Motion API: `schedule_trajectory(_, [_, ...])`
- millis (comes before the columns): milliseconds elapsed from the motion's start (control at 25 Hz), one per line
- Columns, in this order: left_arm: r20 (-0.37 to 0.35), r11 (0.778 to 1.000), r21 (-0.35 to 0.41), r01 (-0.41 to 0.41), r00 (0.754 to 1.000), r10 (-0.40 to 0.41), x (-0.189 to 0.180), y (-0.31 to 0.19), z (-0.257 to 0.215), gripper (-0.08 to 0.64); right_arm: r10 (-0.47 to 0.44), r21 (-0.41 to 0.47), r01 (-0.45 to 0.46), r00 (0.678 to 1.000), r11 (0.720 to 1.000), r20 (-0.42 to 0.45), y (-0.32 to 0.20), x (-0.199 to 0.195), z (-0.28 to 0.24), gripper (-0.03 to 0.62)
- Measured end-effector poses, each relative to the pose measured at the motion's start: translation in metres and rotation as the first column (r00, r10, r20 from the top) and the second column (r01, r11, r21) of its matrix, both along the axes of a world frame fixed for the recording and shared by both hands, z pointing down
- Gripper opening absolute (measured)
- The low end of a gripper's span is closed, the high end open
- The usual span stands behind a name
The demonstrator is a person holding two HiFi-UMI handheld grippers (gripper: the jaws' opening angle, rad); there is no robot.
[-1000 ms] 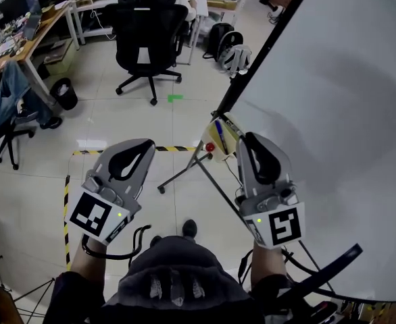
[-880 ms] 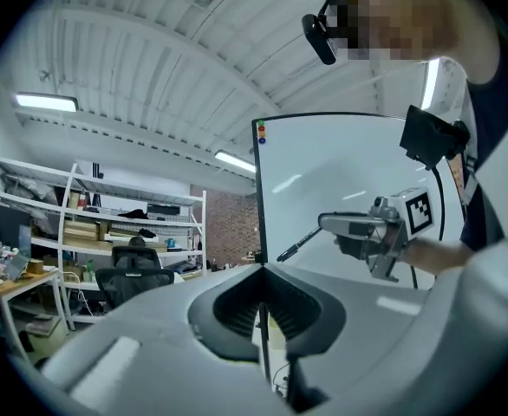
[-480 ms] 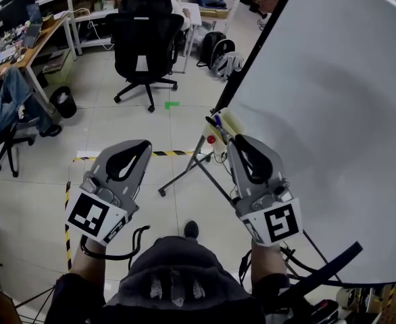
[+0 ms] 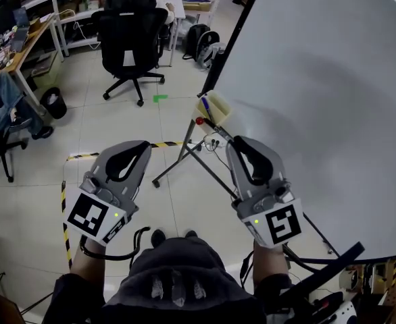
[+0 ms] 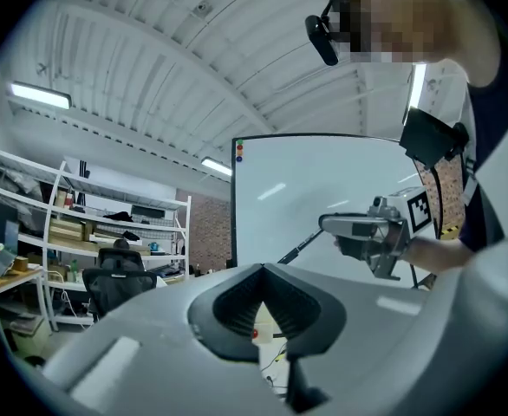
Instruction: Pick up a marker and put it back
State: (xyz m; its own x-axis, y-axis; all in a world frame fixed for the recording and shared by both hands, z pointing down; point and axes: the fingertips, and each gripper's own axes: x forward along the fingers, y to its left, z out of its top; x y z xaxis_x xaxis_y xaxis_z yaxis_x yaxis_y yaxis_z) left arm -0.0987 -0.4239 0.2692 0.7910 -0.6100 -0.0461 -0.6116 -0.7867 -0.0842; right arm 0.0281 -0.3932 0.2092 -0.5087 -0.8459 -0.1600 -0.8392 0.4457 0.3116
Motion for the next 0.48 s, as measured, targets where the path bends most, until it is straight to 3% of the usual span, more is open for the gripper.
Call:
schedule_trajectory(240, [0.011, 1.0, 0.02, 0.011, 1.0, -0.011, 0.018, 0.038, -0.01, 0.006, -0.029, 0.031, 0.028, 1.0, 0.999, 0.012, 0.045, 0.016, -0.01, 0.04])
schedule_trajectory(480, [0.019, 0.997, 0.049, 0.052, 0.998, -0.053, 0.057, 0.106, -0.015, 0.006, -0.093, 0.032, 0.093, 0.996, 0.995, 0.012, 0.116, 0.05, -0.002, 0.04])
